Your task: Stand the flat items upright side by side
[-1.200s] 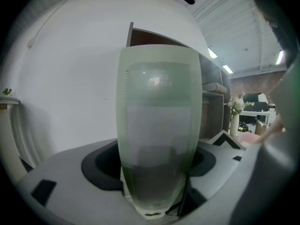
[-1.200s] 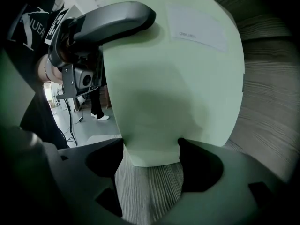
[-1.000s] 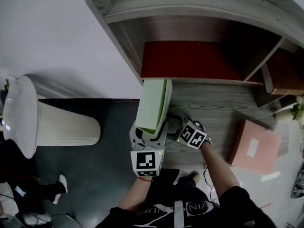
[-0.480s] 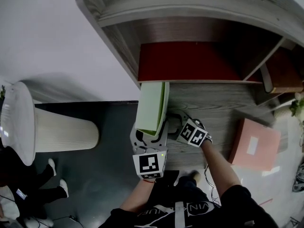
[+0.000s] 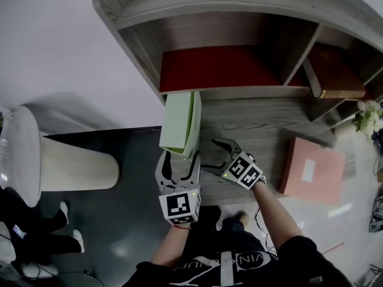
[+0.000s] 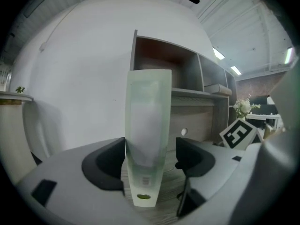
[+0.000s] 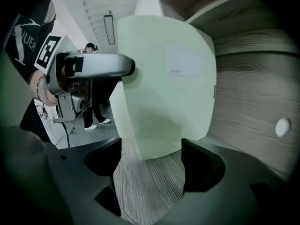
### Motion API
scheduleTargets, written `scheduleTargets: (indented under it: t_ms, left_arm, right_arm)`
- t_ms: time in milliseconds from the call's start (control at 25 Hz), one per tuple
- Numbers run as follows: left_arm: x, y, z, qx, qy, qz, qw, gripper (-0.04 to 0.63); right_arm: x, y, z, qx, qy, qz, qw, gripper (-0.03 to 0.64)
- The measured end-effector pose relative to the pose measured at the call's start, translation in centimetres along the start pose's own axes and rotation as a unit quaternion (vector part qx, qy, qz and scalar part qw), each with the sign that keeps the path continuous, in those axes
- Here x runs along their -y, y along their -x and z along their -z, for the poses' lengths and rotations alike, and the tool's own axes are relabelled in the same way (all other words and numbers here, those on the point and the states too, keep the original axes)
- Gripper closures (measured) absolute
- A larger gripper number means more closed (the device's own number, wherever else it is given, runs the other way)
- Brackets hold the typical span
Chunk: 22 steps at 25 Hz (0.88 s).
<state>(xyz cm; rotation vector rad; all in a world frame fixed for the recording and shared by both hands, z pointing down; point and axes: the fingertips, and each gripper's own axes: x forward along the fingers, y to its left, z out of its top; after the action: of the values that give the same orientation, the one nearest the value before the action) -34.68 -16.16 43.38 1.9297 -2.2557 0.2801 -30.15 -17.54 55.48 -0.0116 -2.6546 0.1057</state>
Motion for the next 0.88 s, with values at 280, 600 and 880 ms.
scheduleTargets:
  t_ms: [280, 600, 880]
  left_arm:
    - [2.0, 3.7, 1.6, -0.018, 0.03, -0.016, 0.9993, 0.27]
    - [7.9, 5.1, 2.0, -0.024, 0.039, 0.026, 0.9986, 0.27]
    - [16.4, 5.1, 3.1, -0.037, 0.045, 0.11, 0.9922, 0.27]
  right_arm:
    - [-2.1, 5.7, 0.4, 0.019, -0.012, 0.043, 0.999, 0.216]
    - [-3.5, 13.6, 3.6, 0.018, -0.031, 0.101, 0.994, 0.218]
    - [-3.4, 21.9, 8.7, 0.004, -0.068, 0.17, 0.983, 0.219]
